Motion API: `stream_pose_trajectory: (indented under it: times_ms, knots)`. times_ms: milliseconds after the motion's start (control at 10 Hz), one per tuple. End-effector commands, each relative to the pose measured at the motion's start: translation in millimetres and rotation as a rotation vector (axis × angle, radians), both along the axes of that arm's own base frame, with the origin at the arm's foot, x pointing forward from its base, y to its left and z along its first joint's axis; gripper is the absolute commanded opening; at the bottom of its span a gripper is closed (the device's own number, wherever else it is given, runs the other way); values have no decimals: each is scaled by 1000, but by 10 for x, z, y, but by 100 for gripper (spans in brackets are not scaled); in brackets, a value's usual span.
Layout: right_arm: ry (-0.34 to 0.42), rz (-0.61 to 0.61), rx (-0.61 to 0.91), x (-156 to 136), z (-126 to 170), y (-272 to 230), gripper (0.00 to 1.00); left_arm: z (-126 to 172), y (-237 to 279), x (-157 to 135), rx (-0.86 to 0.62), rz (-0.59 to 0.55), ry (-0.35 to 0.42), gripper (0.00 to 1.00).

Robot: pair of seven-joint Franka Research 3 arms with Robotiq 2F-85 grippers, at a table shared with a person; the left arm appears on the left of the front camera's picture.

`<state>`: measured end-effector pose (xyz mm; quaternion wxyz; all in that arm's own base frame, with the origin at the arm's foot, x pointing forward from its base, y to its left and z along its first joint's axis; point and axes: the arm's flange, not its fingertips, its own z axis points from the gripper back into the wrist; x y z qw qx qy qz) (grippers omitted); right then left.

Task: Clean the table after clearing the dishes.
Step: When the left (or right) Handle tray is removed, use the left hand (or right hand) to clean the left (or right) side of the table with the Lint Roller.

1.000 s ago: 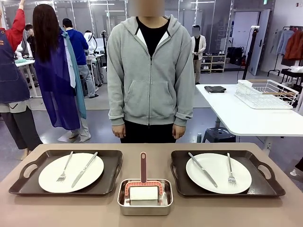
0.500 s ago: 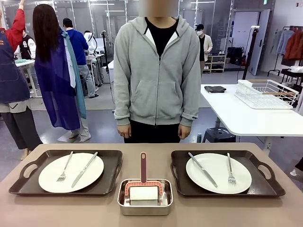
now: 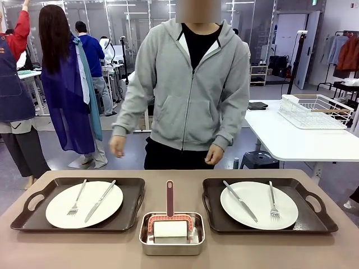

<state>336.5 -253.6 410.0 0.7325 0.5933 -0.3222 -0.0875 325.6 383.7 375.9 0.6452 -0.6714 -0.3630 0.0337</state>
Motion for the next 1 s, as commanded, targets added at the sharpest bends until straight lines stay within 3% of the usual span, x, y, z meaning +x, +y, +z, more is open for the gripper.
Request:
stream_pose_trajectory:
  times_ms: [0, 900]
  knots:
    - [0, -6, 5, -6, 29, -5, 100, 12, 19, -33, 6, 4, 4, 100]
    - [0, -6, 5, -6, 29, -5, 100, 12, 19, -33, 6, 4, 4, 100]
